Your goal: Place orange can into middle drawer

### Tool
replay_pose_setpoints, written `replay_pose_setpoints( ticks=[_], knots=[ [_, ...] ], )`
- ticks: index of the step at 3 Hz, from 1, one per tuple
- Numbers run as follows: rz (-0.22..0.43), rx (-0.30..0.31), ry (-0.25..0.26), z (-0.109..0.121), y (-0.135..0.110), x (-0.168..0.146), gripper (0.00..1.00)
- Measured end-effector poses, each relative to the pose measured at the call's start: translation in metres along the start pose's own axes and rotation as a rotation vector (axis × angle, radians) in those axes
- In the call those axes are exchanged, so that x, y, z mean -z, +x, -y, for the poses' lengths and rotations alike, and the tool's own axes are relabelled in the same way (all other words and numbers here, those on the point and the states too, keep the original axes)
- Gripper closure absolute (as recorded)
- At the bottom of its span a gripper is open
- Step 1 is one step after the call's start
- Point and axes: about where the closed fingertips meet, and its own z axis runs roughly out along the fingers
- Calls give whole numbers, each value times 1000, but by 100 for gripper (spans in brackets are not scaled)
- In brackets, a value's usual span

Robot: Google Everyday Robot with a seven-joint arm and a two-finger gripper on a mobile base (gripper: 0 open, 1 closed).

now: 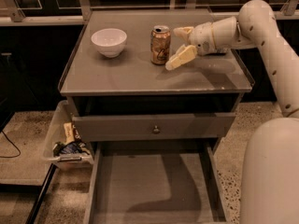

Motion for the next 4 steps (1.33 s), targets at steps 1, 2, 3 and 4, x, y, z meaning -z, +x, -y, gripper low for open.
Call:
replay_pose_setpoints(
  ticks=[1,2,3,4],
  knots=[
    [15,-23,-28,7,1,-12,0],
    [17,-21,-26,8,-1,-12,19],
    [17,-21,-26,8,-1,-12,42],
    [17,-21,-26,8,-1,-12,66]
  ],
)
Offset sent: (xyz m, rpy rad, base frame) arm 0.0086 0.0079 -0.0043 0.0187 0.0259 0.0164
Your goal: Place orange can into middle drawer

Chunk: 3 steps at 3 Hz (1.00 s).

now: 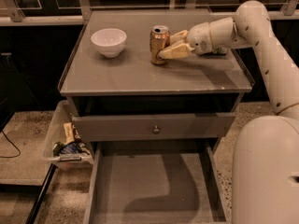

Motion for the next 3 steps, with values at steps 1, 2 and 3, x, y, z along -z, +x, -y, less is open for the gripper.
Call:
replay_pose_setpoints(
  ticks=[1,2,3],
  knots=[
    [0,0,0,0,0,0,89],
    [0,0,0,0,0,0,100],
    [0,7,-2,0,-3,-1,100]
  ],
)
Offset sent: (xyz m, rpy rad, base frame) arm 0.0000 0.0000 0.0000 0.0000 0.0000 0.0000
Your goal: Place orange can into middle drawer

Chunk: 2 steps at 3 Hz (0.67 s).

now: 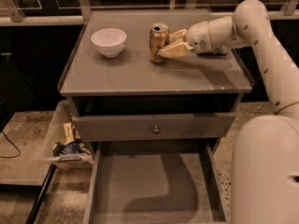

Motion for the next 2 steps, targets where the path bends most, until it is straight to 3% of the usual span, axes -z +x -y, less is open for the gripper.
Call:
replay_pose_setpoints(
  ticks=[1,2],
  knots=[
    [-3,31,-14,-18,-7,10,100],
    [4,92,-18,-54,-21,34,100]
  ],
)
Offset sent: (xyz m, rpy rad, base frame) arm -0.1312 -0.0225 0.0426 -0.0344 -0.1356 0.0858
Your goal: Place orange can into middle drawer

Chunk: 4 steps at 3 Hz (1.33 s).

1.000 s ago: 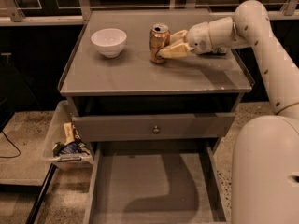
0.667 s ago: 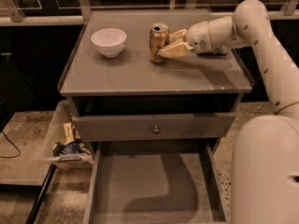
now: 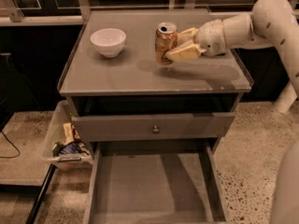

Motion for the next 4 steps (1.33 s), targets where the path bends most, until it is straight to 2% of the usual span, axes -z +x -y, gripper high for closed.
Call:
replay_pose_setpoints(
  ticks=[1,2,3,4],
  knots=[
    [-2,47,4,-32,-10,16,100],
    [-24,77,45,-80,-3,54,100],
    [-49,69,57,-135,21,81,100],
    [-82,36,73,-182,50,108,100]
  ],
)
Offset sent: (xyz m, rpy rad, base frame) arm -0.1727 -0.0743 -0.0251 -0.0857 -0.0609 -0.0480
